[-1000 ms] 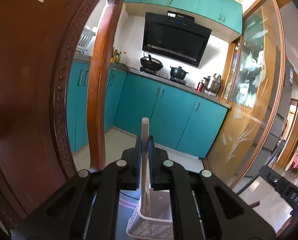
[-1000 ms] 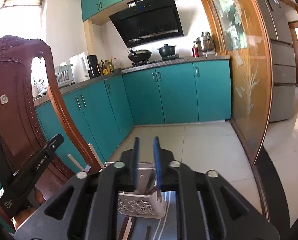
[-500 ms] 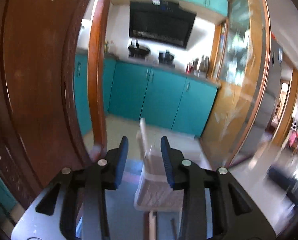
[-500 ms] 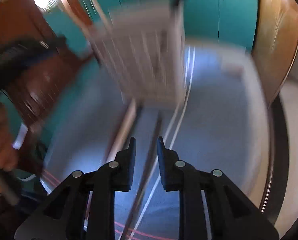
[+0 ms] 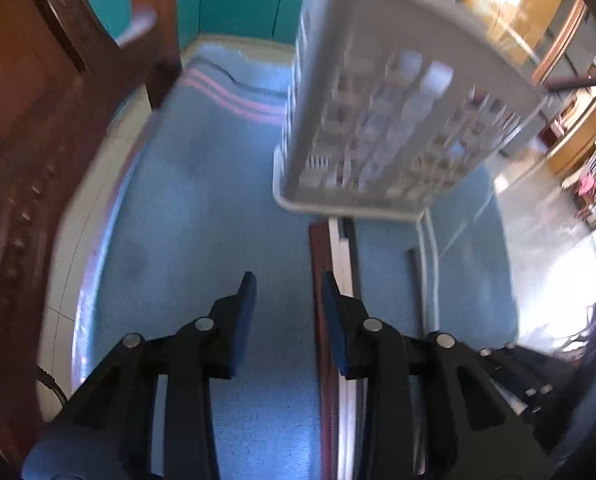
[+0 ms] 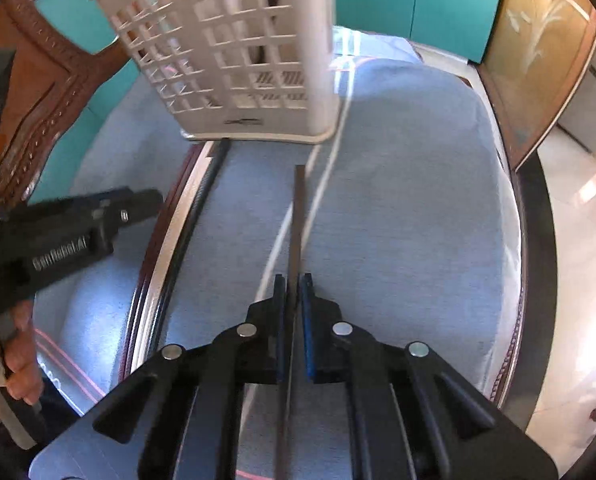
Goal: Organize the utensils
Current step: 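Lower and close the right tool on a dark brown chopstick while the left tool grasps a red-brown one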
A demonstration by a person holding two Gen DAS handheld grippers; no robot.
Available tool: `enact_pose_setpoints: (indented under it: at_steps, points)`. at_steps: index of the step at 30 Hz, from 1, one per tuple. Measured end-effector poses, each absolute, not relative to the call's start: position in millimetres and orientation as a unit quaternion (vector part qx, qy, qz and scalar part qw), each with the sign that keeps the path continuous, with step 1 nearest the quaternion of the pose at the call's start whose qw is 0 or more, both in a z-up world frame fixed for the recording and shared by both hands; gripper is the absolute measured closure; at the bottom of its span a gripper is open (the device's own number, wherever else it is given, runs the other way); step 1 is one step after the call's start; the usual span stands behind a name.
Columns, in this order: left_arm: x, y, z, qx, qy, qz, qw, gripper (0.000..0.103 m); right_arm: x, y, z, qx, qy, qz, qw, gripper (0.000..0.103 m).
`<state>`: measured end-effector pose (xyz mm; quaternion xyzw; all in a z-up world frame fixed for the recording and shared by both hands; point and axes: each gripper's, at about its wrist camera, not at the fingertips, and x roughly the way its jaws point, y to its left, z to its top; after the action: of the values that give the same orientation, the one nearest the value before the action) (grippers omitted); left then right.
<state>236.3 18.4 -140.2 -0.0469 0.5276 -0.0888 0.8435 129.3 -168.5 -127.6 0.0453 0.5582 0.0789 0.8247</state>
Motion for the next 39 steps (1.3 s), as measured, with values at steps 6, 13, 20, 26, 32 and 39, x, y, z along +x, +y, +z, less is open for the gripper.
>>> enact_pose_setpoints:
  at_steps: [6, 13, 20, 26, 32, 39]
  points:
    - [230.8, 5.3, -157.7, -0.022, 0.544, -0.108, 0.832, 0.069, 128.6, -177.9, -124.9, 0.04, 0.555, 0.069, 0.828, 0.094]
    - [233.0, 5.2, -162.7, -0.004, 0.547, -0.096, 0.831, 0.067, 138.4, -181.8, -115.4, 0.044, 0.548, 0.056, 0.834, 0.088]
    - [235.8, 6.2, -152.7, -0.001, 0.542, -0.1, 0.834, 0.068, 151.4, -178.0, -115.3, 0.039, 0.535, 0.049, 0.843, 0.086]
    - [245.6, 7.2, -156.2, -0.006, 0.54, -0.087, 0.837, 0.068, 155.6, -163.8, -121.4, 0.03, 0.538, 0.072, 0.839, 0.095]
    - [244.8, -3.0, -156.6, 0.008, 0.54, -0.109, 0.835, 0.09, 144.5, -164.9, -111.4, 0.029, 0.54, 0.106, 0.835, 0.097]
    - [225.0, -8.1, -147.7, 0.02, 0.546, -0.155, 0.823, 0.094, 141.8, -168.9, -105.5, 0.023, 0.533, 0.086, 0.841, 0.087]
